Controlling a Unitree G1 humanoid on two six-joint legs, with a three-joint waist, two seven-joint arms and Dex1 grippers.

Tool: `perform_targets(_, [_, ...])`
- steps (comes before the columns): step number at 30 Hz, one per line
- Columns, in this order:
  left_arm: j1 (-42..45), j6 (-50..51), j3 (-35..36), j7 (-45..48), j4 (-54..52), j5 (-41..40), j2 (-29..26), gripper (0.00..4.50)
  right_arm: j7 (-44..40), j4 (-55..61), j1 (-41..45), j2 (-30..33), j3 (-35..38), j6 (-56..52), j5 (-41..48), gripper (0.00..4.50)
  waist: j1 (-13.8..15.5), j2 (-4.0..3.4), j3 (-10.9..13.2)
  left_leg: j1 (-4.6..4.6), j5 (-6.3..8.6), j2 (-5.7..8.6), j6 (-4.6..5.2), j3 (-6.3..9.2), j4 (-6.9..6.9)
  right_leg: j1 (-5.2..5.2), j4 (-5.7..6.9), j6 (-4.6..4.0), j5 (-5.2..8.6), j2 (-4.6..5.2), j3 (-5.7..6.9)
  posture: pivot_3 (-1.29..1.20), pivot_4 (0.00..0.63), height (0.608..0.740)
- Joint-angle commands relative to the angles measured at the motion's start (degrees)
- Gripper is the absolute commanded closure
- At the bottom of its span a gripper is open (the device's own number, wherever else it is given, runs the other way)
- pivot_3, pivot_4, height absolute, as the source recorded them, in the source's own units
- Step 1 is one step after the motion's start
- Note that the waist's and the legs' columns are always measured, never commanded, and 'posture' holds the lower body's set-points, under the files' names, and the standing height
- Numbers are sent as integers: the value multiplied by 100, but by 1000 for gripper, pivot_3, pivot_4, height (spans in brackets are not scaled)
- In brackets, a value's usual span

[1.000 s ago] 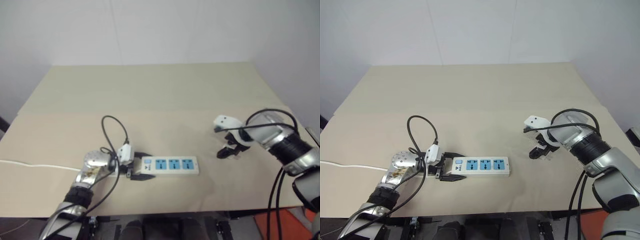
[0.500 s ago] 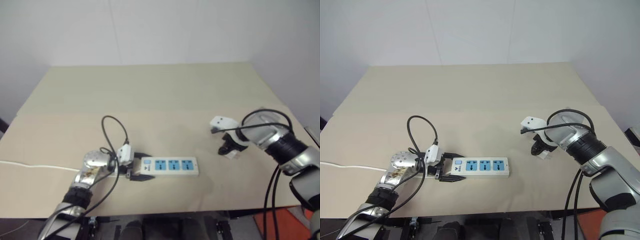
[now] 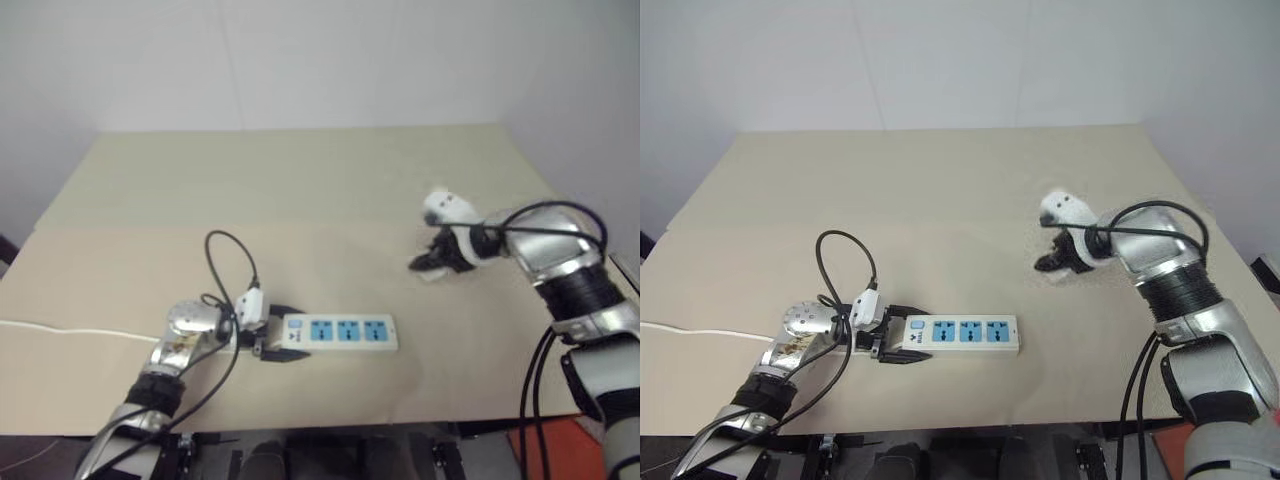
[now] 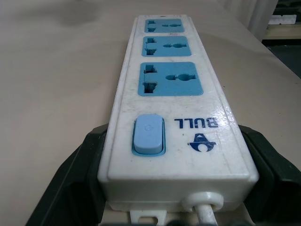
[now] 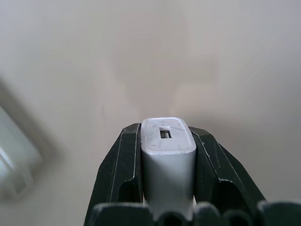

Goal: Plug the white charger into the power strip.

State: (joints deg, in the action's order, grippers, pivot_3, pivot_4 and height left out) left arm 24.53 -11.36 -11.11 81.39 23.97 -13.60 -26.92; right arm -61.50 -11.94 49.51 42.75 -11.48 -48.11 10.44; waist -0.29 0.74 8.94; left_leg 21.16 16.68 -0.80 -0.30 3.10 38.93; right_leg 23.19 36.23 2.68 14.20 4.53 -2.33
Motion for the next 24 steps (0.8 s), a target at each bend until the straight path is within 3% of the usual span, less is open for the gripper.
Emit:
perform_targets(1, [-109, 68, -160, 13, 84, 199, -64, 1184, 100, 548, -687, -378, 1013, 1449, 591, 3383, -22, 1, 0, 0, 1, 0, 2, 0, -1, -2, 1, 2, -1, 0, -1, 0, 150, 740])
perform_targets(6, [-126, 97, -144, -54, 45, 195, -68, 1184, 159, 1258, -1406, -984, 1417, 2202, 1090, 3383, -57, 0, 0, 0, -1, 2, -1, -9, 5, 5, 13, 5, -3, 3, -10, 0, 150, 740])
perform_targets(12, [-196, 171, -160, -134, -86, 184, -81, 1184, -253, 1808, -1937, -1573, 1138, 2261, 1772, 3383, -45, 0, 0, -11, -1, 1, -2, -3, 11, -2, 40, 5, -3, -1, -10, 0, 150, 740])
perform_targets(24, [-145, 248, -149, -136, -107, 183, -122, 1184, 155, 1527, -2462, -2575, 425, 3730, 1128, 3383, -55, -1, 0, -15, -3, 2, -5, -2, 18, -1, 49, 5, -2, -3, -10, 0, 150, 740])
